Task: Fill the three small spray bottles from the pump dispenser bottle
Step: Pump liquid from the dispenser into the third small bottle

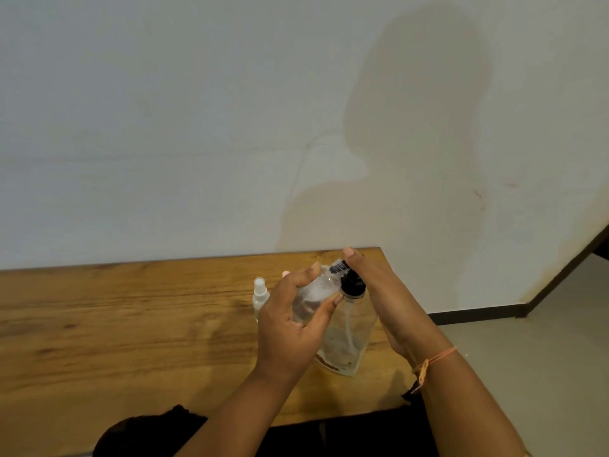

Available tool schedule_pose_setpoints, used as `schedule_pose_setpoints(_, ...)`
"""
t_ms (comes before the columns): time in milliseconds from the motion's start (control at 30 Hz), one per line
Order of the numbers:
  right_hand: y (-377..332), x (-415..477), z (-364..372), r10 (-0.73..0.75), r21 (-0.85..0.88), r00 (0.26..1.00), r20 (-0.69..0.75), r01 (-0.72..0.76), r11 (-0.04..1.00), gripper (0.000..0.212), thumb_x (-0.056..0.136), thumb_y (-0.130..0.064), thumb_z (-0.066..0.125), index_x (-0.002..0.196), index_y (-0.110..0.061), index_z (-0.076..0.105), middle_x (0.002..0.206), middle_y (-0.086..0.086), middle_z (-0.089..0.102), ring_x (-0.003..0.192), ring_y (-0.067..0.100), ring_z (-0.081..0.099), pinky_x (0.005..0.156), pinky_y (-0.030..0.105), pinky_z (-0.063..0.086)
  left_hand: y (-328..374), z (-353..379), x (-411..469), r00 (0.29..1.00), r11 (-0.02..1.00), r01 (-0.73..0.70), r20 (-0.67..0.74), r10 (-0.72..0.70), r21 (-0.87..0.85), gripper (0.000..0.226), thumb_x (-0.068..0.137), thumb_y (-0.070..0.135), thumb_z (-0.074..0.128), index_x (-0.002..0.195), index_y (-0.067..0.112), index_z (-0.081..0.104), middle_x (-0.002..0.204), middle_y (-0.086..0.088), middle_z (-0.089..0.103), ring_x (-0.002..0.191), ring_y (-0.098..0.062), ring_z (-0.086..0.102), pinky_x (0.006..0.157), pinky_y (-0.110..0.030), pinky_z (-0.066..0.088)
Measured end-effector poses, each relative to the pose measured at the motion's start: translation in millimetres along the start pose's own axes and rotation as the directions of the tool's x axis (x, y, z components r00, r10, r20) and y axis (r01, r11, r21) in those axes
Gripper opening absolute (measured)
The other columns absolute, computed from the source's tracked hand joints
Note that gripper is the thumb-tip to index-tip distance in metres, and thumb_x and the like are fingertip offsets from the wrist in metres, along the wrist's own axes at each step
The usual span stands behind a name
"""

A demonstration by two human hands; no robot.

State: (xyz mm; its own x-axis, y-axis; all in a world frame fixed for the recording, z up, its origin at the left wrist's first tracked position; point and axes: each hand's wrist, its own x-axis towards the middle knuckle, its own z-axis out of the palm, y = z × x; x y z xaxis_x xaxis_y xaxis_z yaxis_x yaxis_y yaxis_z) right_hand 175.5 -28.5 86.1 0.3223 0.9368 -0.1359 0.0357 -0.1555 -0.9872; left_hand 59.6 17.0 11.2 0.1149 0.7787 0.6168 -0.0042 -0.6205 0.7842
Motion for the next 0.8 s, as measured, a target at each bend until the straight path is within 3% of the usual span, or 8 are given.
schedule_pose_setpoints(67,1,3,-1,0.002,-0.028,1.0,-0.01,-0.002,1.0,0.025,0.093,-0.045,0.043,0.08,-0.032,0.061,0.081,-0.018,0.061,0.073,-0.005,0.057,0.059,0.01,0.039,0,0,-2,1.0,1.0,0.015,0.003,-0.015,0.011,0.041,0.074,0.037,0.07,0.11,0.05,0.056,0.111,0.031,0.061,0.105,0.003,0.06,0.095,-0.051,0.048)
schedule_pose_setpoints(200,2,0,0,-0.009,0.002,1.0,-0.005,0.009,1.0,0.027,0.092,-0.045,0.043,0.079,-0.032,0.063,0.072,-0.023,0.061,0.059,-0.02,0.056,0.048,-0.002,0.038,1,0,-2,1.0,1.0,0.006,0.0,-0.006,0.023,0.041,0.074,0.037,0.07,0.111,0.047,0.056,0.111,0.03,0.061,0.105,0.002,0.06,0.096,-0.055,0.046)
schedule_pose_setpoints(367,0,-1,-1,-0.019,0.059,0.999,0.03,0.017,0.998,0.045,0.071,-0.064,0.046,0.087,-0.03,0.07,0.079,-0.02,0.07,0.078,-0.011,0.062,0.071,0.014,0.04,3,-2,5,0.998,0.998,-0.058,0.002,0.058,0.038,0.042,0.075,0.035,0.07,0.114,0.033,0.056,0.108,0.026,0.061,0.101,0.002,0.061,0.084,-0.016,0.05)
schedule_pose_setpoints(467,0,-1,-3,-0.006,0.063,0.999,0.04,0.003,0.998,0.038,0.07,-0.064,0.048,0.078,-0.035,0.071,0.081,-0.02,0.07,0.087,-0.003,0.061,0.076,0.019,0.041,2,-1,6,0.997,0.996,-0.076,-0.006,0.077,0.042,0.043,0.075,0.033,0.07,0.115,0.03,0.056,0.105,0.025,0.062,0.103,0.002,0.06,0.084,-0.012,0.048)
schedule_pose_setpoints(533,2,2,-4,0.016,0.066,0.999,0.032,-0.018,0.998,0.037,0.072,-0.061,0.051,0.08,-0.032,0.072,0.085,-0.015,0.072,0.091,0.002,0.062,0.082,0.024,0.044,0,0,5,0.998,0.998,-0.059,-0.005,0.059,0.019,0.042,0.075,0.037,0.071,0.114,0.034,0.056,0.107,0.022,0.063,0.104,-0.002,0.061,0.087,-0.021,0.051)
schedule_pose_setpoints(633,5,7,-3,0.055,0.014,0.998,-0.005,-0.055,0.998,0.037,0.083,-0.054,0.053,0.097,-0.023,0.069,0.102,0.0,0.069,0.102,0.016,0.061,0.096,0.036,0.045,-3,2,-1,1.0,1.0,-0.018,-0.01,0.018,-0.018,0.038,0.077,0.047,0.068,0.113,0.044,0.056,0.112,0.021,0.062,0.107,-0.006,0.061,0.096,-0.05,0.048)
schedule_pose_setpoints(700,6,8,-3,0.052,-0.018,0.999,-0.01,-0.052,0.998,0.034,0.087,-0.049,0.051,0.097,-0.022,0.068,0.104,0.001,0.068,0.102,0.017,0.06,0.092,0.034,0.045,-4,2,-5,1.0,1.0,-0.004,-0.015,0.003,-0.016,0.038,0.077,0.046,0.068,0.113,0.046,0.055,0.114,0.027,0.061,0.109,-0.001,0.06,0.097,-0.06,0.043)
schedule_pose_setpoints(800,5,5,-1,0.028,-0.001,0.999,-0.016,-0.028,1.0,0.03,0.088,-0.048,0.05,0.087,-0.025,0.069,0.091,-0.006,0.07,0.087,0.004,0.063,0.072,0.018,0.045,-3,2,-5,1.0,1.0,0.002,-0.014,-0.002,0.004,0.041,0.076,0.041,0.069,0.113,0.048,0.054,0.114,0.028,0.06,0.109,-0.001,0.059,0.097,-0.06,0.043)
